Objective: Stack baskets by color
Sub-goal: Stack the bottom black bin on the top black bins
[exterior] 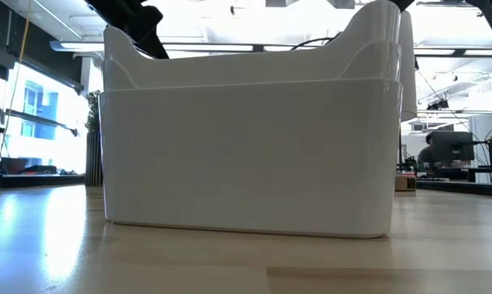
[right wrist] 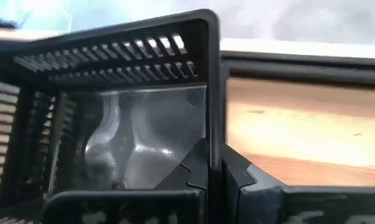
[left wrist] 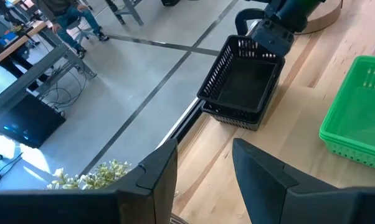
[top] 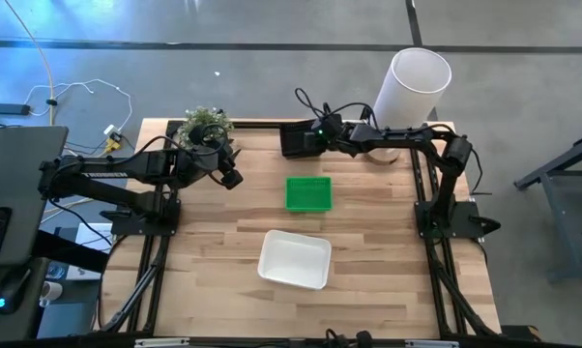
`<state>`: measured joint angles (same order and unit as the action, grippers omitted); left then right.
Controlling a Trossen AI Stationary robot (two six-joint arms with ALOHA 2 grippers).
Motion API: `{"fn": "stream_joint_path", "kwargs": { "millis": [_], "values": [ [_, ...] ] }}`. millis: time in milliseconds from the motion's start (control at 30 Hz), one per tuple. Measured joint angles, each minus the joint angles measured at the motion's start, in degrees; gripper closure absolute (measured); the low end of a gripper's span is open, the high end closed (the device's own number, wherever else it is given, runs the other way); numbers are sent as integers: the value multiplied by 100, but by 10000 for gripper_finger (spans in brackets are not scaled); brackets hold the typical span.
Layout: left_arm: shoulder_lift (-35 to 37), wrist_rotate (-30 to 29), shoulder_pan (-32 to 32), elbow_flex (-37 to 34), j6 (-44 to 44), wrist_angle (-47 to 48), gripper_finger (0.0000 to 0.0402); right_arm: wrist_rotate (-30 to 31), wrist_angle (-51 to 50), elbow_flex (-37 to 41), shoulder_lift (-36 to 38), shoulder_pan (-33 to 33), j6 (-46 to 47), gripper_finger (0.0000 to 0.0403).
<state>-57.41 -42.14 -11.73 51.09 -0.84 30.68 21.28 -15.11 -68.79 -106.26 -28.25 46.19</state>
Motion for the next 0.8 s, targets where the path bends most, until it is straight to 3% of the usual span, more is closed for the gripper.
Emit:
{"fn": "stream_joint_path", "kwargs": {
  "millis": [133,800],
  "values": [
    [0,1,0,0,0,0,261,-375,10,0,0,-41,-119,402],
    [-2,-2,0,0,0,116,261,-550,34,-11,0,-115,-470,402]
  ]
}}
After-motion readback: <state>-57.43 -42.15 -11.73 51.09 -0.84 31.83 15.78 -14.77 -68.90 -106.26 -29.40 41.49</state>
